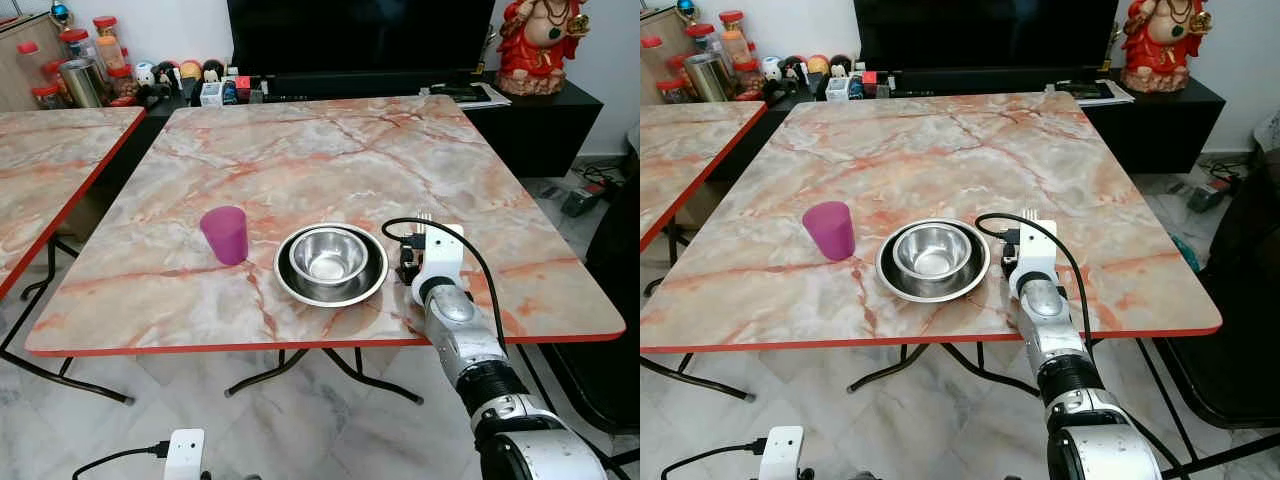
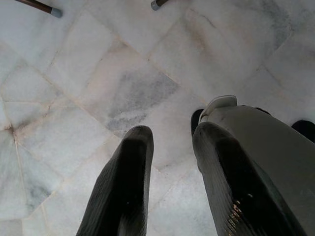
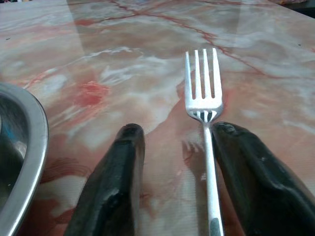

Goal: Setting the table

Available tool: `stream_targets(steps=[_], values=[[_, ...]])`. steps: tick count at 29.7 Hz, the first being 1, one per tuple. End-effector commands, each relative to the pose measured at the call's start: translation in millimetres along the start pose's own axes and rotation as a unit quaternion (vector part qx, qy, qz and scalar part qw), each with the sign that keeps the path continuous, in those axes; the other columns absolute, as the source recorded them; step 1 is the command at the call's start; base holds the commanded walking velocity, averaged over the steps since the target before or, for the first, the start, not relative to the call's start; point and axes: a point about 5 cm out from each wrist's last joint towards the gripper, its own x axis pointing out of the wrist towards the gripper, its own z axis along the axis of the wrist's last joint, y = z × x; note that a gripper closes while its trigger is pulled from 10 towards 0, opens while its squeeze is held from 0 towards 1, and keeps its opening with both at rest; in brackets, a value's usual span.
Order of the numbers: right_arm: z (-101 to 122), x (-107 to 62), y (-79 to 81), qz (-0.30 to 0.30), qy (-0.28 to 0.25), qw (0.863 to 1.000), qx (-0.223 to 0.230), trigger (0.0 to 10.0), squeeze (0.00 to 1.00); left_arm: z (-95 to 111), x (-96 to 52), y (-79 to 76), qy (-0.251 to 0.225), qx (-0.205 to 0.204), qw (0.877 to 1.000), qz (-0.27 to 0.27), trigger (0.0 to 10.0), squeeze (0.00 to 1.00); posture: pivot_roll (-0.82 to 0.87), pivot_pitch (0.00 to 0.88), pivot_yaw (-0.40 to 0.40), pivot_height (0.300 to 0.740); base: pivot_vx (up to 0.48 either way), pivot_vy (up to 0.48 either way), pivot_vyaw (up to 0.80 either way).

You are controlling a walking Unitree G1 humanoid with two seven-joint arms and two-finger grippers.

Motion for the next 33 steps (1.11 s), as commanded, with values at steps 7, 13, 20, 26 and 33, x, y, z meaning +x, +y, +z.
stream_targets(steps=[7, 13, 20, 26, 33], values=[[5.6, 2.2, 3.9, 0.008, -0.006, 1.0, 0.006, 10.0, 1.0, 1.0, 0.5, 4.6, 0.006, 0.004, 1.0, 0.005, 10.0, 0.0, -0.05, 0.0, 0.026, 0.693, 0.0, 0.0, 0.0], [4.3, 2.0, 5.7, 0.012, -0.004, 1.0, 0.005, 10.0, 1.0, 1.9, 0.6, 4.5, 0.005, 0.004, 1.0, 0.005, 10.0, 0.0, -0.05, 0.0, 0.027, 0.693, 0.0, 0.0, 0.0], [5.8, 3.0, 1.7, -0.003, -0.005, 1.0, 0.002, 10.0, 0.0, 4.2, 1.0, 4.8, 0.001, -0.002, 1.0, 0.005, 10.0, 0.0, -0.05, 0.0, 0.026, 0.693, 0.0, 0.0, 0.0], [6.8, 3.4, -3.8, -0.021, -0.006, 1.0, 0.009, 10.0, 0.0, 5.0, 1.0, 5.8, -0.001, -0.003, 1.0, 0.003, 10.0, 0.0, -0.05, 0.0, 0.032, 0.693, 0.0, 0.0, 0.0], [19.9, 3.2, -20.8, -0.067, -0.04, 0.996, 0.047, 10.0, 0.0, 5.8, 1.1, 6.7, -0.002, 0.0, 1.0, 0.001, 10.0, 0.0, -0.06, 0.0, 0.045, 0.693, 0.0, 0.0, 0.0]])
